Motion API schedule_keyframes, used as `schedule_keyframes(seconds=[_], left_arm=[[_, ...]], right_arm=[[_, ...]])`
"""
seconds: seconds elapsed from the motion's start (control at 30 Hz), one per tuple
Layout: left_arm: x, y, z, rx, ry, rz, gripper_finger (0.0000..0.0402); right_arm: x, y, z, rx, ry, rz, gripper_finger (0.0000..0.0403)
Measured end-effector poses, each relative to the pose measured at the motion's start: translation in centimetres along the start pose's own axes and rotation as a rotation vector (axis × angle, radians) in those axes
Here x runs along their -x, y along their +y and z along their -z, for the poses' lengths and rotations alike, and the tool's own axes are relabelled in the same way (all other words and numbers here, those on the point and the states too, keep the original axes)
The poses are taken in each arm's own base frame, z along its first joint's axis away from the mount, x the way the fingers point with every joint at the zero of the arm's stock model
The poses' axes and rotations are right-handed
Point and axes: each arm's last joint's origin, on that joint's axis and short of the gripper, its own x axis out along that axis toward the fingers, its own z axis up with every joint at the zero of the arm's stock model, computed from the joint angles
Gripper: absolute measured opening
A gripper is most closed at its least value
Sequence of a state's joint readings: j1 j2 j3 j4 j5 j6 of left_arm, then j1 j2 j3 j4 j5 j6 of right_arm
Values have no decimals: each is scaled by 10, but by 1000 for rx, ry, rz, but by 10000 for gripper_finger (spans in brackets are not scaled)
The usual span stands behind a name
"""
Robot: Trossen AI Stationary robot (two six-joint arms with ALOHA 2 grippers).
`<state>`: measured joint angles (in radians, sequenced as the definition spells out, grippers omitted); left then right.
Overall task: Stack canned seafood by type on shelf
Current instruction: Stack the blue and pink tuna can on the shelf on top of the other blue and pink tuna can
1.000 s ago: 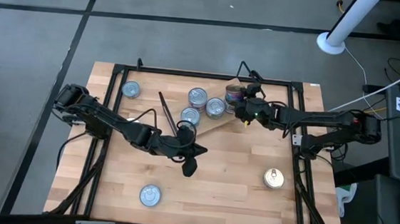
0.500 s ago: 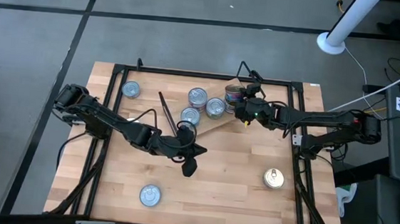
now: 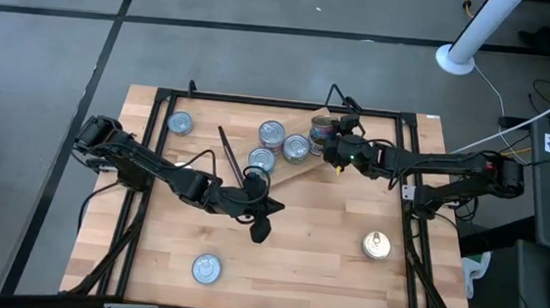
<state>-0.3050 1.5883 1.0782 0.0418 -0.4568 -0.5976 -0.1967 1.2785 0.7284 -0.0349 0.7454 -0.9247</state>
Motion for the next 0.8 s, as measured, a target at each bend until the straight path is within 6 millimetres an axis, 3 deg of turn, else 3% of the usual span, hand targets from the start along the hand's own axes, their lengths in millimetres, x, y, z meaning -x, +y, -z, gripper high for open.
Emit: schedule_keyframes(seconds=[0.27,0.8], left_arm=[[0,0,0,1,0,0,1],[0,0,0,1,0,0,1]], right_arm=[[0,3,-2,5,-72,-63,242],[0,2,-1,2,-31,-27,298]])
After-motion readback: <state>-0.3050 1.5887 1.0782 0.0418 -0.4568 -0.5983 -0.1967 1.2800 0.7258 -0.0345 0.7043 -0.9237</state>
